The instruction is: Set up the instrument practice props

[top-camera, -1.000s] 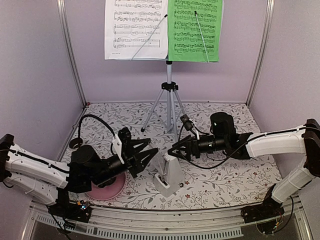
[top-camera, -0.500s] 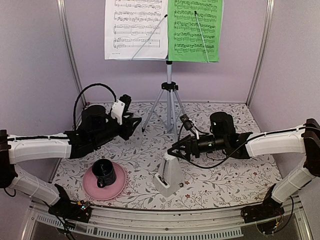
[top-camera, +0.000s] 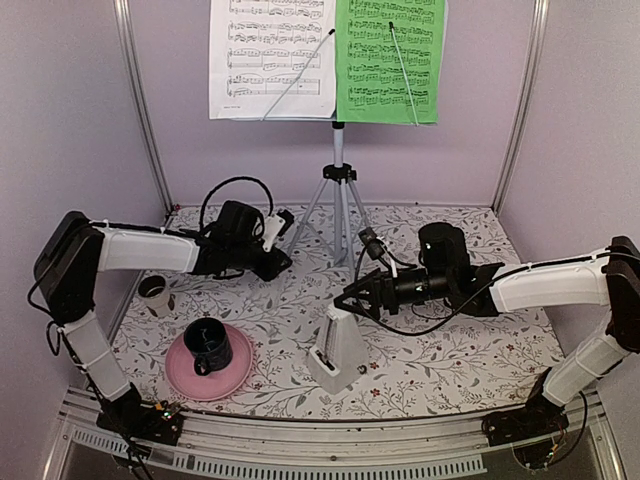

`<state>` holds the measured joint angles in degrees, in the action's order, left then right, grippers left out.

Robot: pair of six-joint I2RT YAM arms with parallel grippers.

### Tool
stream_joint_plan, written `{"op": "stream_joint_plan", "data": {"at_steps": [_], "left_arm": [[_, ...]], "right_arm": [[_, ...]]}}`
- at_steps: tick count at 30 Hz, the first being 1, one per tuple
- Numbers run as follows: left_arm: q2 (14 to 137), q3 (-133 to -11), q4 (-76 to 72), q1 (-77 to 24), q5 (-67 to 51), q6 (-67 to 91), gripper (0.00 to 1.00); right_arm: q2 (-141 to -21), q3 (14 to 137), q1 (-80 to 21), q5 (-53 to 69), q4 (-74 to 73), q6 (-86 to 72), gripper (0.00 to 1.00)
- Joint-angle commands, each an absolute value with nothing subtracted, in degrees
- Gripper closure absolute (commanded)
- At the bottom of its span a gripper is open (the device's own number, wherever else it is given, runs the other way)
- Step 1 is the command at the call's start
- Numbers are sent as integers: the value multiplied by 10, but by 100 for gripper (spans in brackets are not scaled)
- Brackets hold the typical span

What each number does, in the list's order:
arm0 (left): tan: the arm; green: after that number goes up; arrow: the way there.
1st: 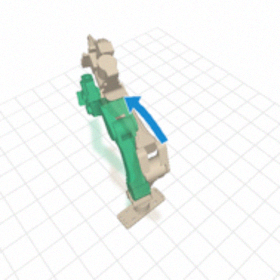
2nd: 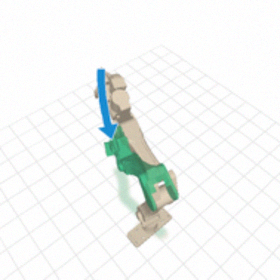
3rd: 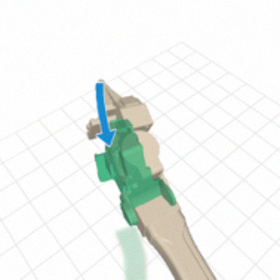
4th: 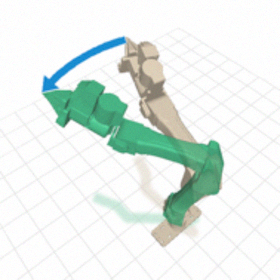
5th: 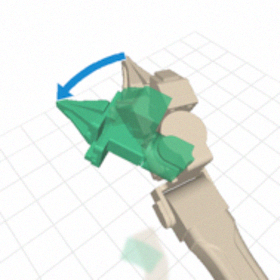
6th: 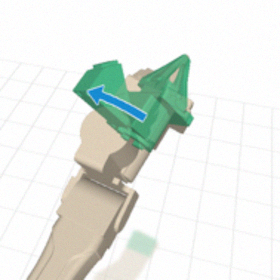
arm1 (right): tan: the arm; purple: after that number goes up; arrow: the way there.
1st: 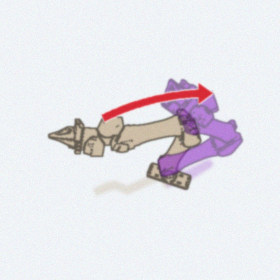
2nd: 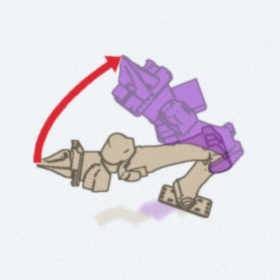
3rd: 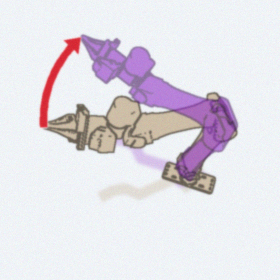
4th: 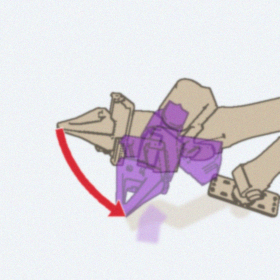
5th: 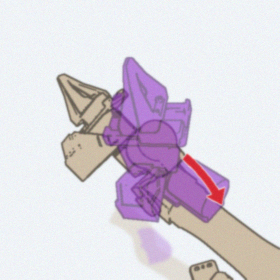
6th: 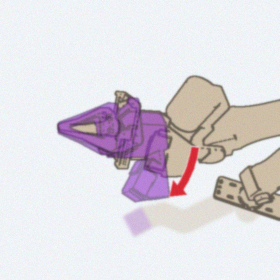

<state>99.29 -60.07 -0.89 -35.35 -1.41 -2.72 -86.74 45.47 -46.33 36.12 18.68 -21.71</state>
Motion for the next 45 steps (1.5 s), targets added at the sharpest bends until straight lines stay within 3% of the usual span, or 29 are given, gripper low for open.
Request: {"op": "stream_joint_plan", "data": {"at_steps": [1,6,15,17,25,28,39,45], "left_arm": [[1049,-666,25,-340,-44,-51,89],[1110,-713,45,-335,-54,-55,78],[1079,-703,6,-335,-60,-50,21],[1059,-688,-3,-336,-70,-40,15],[853,-434,-220,-364,-125,4,19],[803,-375,-233,-385,-142,1,20],[778,-272,-290,-447,-171,23,21],[779,-240,-308,-489,-179,10,26]], "right_arm": [[-910,422,-453,282,28,-181,11],[-907,430,-453,282,19,-180,10],[-887,458,-453,274,-2,-175,6],[-880,468,-453,273,-8,-174,5],[-820,489,-453,269,-26,-173,4],[-794,491,-453,261,-38,-171,4],[-723,472,-453,286,-72,-158,0],[-708,372,-454,294,-61,-174,17]]}}
